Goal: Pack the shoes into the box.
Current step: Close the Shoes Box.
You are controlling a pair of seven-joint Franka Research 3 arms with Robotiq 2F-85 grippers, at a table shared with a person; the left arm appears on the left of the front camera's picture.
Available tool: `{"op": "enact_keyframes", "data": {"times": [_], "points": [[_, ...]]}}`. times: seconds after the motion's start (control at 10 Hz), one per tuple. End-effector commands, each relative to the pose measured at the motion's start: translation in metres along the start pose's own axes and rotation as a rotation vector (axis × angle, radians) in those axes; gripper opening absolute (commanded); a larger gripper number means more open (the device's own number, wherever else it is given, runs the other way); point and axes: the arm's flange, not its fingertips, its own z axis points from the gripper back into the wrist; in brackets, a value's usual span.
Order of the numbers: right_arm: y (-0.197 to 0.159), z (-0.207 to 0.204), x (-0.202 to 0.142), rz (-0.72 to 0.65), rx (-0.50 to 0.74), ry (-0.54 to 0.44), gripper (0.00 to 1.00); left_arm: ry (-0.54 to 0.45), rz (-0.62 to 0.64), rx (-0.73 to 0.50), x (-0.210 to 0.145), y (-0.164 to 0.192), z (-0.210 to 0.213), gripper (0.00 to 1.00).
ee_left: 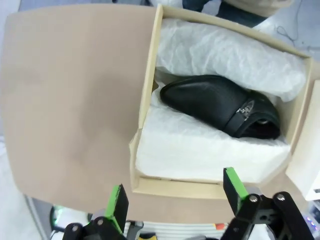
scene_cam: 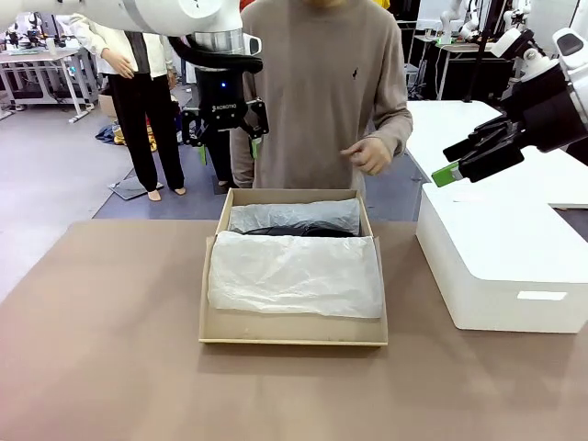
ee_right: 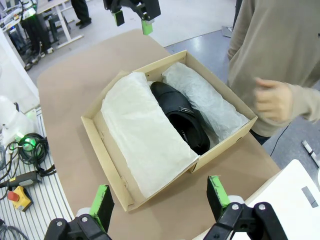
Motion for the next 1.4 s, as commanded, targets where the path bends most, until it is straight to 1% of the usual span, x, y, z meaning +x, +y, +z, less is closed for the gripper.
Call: {"op": "enact_keyframes", "data": {"times": [0.0,0.6,0.7,0.8,0.9,1.0,1.1,1.2,1.3], "points": [[-0.004,-0.002,0.0,0.02,0.016,-0.027,1.0,-0.022,0.039,0.036,-0.002,-0.015,-0.001,1.0],[-0.004,-0.002,0.0,0.02,0.016,-0.027,1.0,-0.022,0.039,0.036,-0.002,-0.015,-0.001,1.0],[-0.004,-0.002,0.0,0.02,0.016,-0.027,1.0,-0.016,0.028,0.02,-0.003,-0.015,-0.003,1.0],[-0.004,-0.002,0.0,0.02,0.016,-0.027,1.0,-0.063,-0.036,0.068,0.0,-0.001,-0.002,1.0],[-0.004,-0.002,0.0,0.02,0.016,-0.027,1.0,-0.092,-0.146,0.086,0.002,0.02,0.001,1.0],[-0.004,-0.002,0.0,0.02,0.016,-0.027,1.0,-0.08,-0.247,0.064,0.003,0.038,0.004,1.0],[-0.004,-0.002,0.0,0.02,0.016,-0.027,1.0,-0.047,-0.37,0.026,0.006,0.057,0.006,1.0],[-0.004,-0.002,0.0,0.02,0.016,-0.027,1.0,-0.033,-0.478,0.032,0.01,0.075,0.007,1.0],[-0.004,-0.002,0.0,0.02,0.016,-0.027,1.0,-0.002,-0.64,-0.033,0.015,0.096,0.007,1.0]]}}
